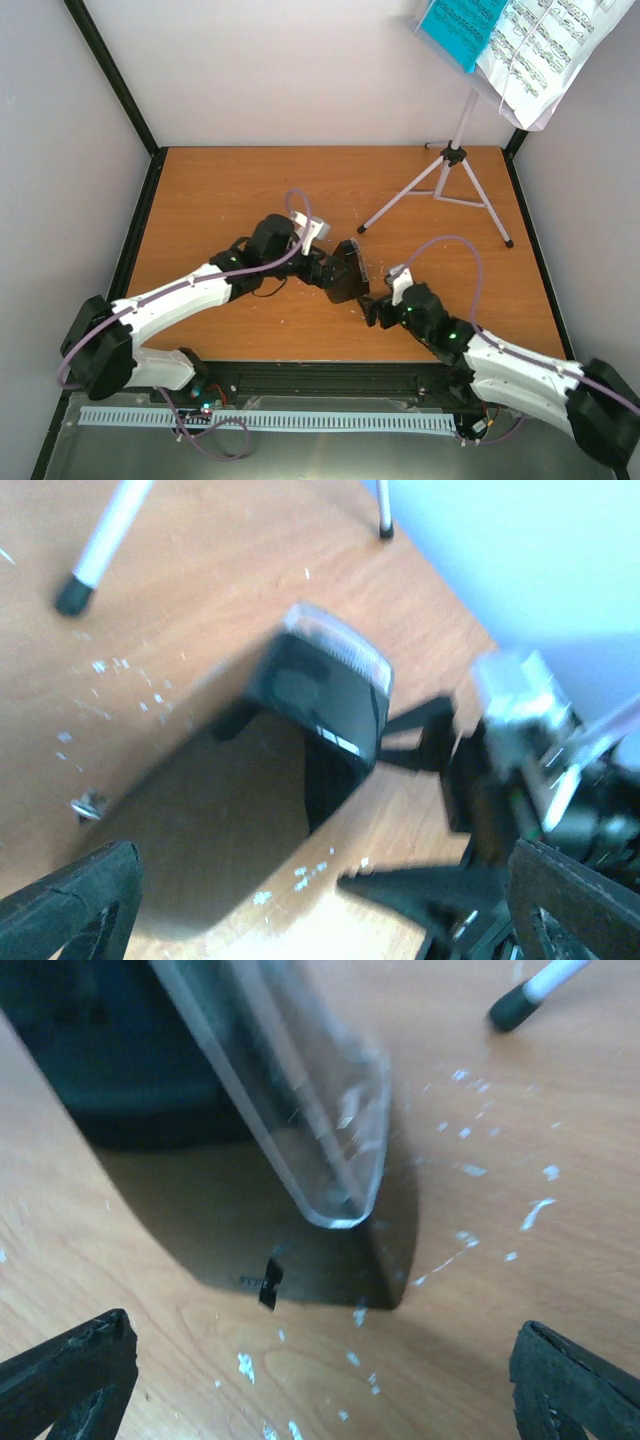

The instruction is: Pack up the instrument practice props

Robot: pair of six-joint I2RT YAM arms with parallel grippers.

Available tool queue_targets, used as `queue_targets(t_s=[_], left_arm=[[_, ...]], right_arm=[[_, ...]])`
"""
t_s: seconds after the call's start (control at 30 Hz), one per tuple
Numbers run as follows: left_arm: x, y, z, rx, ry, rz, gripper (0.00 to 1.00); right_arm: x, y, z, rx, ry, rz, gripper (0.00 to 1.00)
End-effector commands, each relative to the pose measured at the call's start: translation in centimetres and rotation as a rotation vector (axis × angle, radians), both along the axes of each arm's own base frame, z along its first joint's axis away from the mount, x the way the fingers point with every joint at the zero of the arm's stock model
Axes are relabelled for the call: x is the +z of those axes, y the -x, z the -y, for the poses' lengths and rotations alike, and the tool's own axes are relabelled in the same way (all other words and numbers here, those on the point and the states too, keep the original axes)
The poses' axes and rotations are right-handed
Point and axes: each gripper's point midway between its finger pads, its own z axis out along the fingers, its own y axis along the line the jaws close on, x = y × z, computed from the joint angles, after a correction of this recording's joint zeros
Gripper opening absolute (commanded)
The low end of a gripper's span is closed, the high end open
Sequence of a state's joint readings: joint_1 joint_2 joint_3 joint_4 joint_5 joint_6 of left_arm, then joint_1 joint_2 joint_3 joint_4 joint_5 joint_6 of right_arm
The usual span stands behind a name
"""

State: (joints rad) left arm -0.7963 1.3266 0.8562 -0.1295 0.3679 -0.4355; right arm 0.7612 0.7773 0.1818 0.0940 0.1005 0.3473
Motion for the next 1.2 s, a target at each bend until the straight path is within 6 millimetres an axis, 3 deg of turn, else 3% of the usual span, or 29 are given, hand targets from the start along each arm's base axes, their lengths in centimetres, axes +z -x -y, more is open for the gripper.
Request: queue_targets(t_s=[0.0,0.17,0.4,0.57,0.73,1.0,1.1,1.17], left_arm=[[4.6,-1.6,-1.1,0.011,0.107,0.104,1.00],[6.0,-1.6,-0.9,-0.069,0.113,0.188,0.99],[6.0,-2.1,-0.4,-0.153,0.113,0.331,0.99],[6.3,-3.5,-0.2,-0.175,0.128,0.458,0.99],[6.4,-2.5,1.4,-0.324,0.180,0.522,0.99],[1.5,-2.7,2.6,-0.406,0.138,0.428,0.99],[0.7,-3.4,2.4,-0.364,0.109,0.417,0.91],[0.3,-4.1,2.2,-0.320,0.087,0.406,0.79]], right_arm=[[-0.4,-0.4,-3.0,0.090,0.098,0.087,0.99],[-3.4,-1.0,-5.6,0.164,0.223,0.051,0.97],[-5.6,-1.5,-5.3,0.152,0.306,0.031,0.96],[-3.9,-1.3,-4.7,0.123,0.251,0.054,0.99],[-1.9,-0.7,-4.2,0.124,0.142,0.064,1.00],[-0.1,-0.4,-2.8,0.080,0.017,0.070,1.00],[0.2,-0.8,-2.3,0.042,-0.020,0.042,1.00],[0.5,-1.0,-2.3,0.025,-0.045,0.023,1.00]])
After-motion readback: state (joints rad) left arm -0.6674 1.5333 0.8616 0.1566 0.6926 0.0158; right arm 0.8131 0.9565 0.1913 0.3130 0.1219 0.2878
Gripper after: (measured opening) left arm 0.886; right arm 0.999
